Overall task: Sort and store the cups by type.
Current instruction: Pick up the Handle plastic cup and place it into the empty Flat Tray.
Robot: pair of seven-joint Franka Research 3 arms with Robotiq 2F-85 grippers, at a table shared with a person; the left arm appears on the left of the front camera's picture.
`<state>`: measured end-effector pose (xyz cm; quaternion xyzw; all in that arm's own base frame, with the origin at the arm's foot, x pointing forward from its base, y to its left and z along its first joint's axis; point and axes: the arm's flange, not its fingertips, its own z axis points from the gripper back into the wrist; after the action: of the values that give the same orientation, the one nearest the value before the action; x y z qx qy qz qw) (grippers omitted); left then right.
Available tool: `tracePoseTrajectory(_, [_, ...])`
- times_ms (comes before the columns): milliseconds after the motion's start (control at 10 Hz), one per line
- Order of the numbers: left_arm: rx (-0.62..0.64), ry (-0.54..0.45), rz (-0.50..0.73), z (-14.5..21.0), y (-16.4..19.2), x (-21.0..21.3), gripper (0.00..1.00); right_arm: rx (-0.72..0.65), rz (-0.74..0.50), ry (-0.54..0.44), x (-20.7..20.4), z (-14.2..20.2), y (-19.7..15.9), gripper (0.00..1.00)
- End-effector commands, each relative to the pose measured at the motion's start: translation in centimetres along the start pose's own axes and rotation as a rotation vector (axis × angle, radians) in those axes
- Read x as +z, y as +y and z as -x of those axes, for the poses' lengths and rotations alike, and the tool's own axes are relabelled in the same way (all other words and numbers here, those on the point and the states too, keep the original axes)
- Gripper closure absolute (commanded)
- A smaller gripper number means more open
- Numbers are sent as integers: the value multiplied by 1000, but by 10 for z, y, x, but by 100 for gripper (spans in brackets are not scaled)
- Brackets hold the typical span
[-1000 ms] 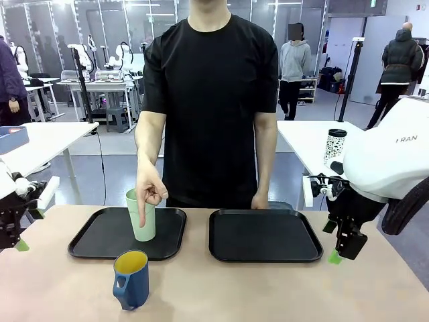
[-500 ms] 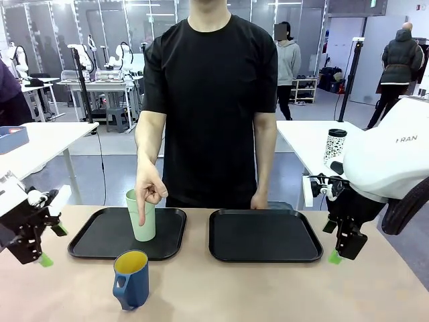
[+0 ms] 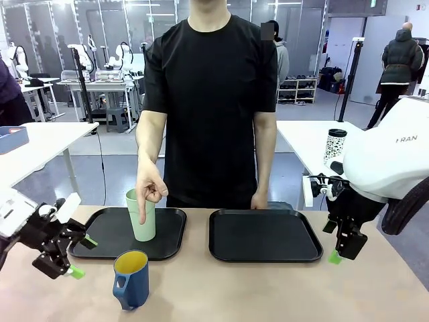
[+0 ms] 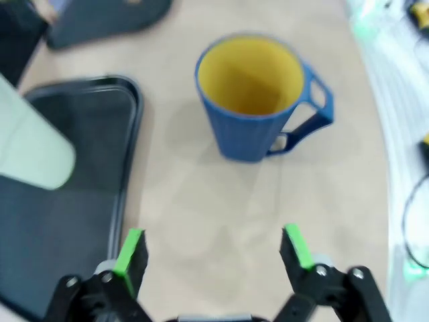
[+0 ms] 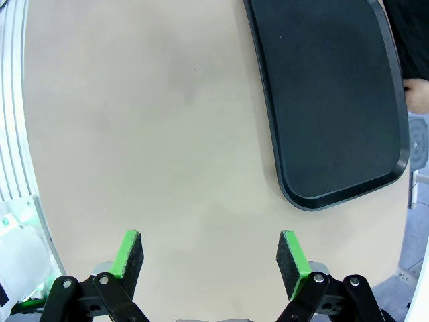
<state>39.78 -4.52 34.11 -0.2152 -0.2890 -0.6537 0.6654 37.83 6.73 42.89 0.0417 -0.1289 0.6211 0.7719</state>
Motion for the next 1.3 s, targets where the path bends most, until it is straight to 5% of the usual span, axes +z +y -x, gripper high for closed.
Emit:
tracePoseTrajectory(0, [-22, -116, 0, 27, -48, -24, 0, -13, 11, 11, 0, 0, 3, 0])
tracePoseTrajectory(200, [-11, -312, 17, 37, -51, -35, 0, -13, 11, 11, 0, 0, 3, 0])
tracePoseTrajectory(500, [13, -446, 76, 46, -52, -39, 0, -13, 11, 11, 0, 0, 3, 0])
tracePoseTrajectory(1200, [48, -476, 102, 51, -30, -44, 0, -13, 11, 11, 0, 0, 3, 0])
